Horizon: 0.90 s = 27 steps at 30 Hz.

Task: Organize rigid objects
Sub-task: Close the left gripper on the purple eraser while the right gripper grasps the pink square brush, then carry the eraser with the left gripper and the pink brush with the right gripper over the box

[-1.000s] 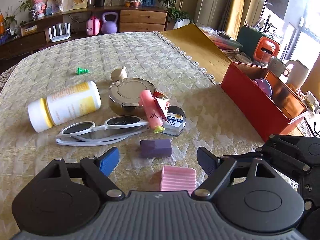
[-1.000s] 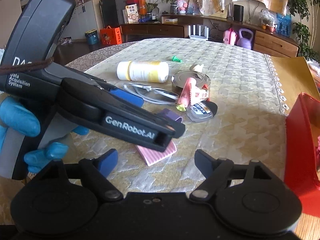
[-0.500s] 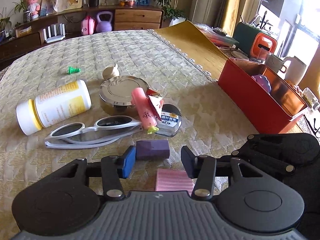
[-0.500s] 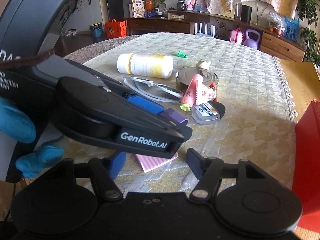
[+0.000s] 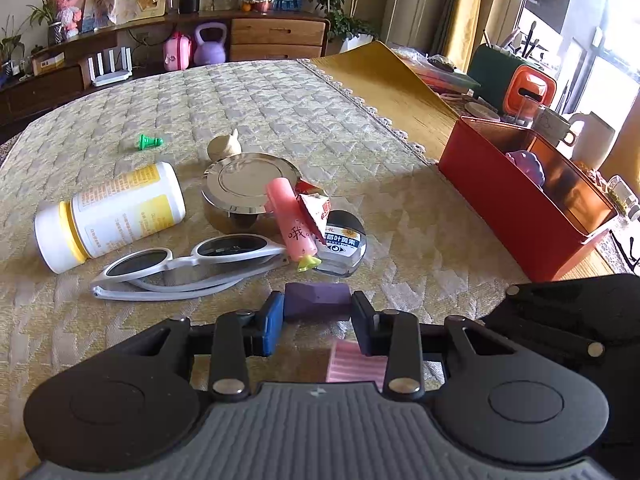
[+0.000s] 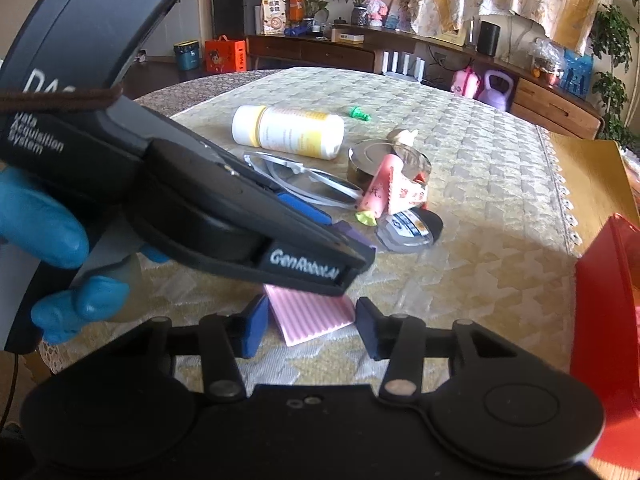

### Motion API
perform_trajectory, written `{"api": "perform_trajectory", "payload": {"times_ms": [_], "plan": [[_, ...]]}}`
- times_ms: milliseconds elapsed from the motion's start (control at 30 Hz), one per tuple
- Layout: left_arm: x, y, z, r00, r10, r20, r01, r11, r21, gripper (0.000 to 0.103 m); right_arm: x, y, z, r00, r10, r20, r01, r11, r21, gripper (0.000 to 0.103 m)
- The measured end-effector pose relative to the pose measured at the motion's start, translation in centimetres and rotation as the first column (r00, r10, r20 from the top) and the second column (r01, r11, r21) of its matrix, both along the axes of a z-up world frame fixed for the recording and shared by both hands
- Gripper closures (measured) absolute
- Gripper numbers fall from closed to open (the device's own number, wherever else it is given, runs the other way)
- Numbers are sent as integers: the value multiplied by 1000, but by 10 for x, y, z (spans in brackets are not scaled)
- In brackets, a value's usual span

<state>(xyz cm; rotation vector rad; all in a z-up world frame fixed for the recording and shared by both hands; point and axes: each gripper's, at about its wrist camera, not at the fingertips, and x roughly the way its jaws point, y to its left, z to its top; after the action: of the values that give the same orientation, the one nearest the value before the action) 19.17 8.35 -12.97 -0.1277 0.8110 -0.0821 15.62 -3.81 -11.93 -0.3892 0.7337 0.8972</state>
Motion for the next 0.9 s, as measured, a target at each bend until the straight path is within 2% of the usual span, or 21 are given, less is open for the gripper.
{"api": "perform_trajectory", "payload": {"times_ms": [233, 500, 900], "plan": [[-6, -4, 7, 1000, -5, 18, 5, 1000, 0, 67, 1, -28, 7, 995, -97, -26, 97, 995, 15, 56], [-16, -13, 24, 999, -17, 42, 17, 1000, 1, 67, 6, -68, 25, 974, -218, -57, 222, 973, 63, 56], [-27, -37, 54, 995, -60, 77, 61, 998, -11, 67, -1, -108, 55, 951, -308, -31, 310, 946, 94, 56]]}}
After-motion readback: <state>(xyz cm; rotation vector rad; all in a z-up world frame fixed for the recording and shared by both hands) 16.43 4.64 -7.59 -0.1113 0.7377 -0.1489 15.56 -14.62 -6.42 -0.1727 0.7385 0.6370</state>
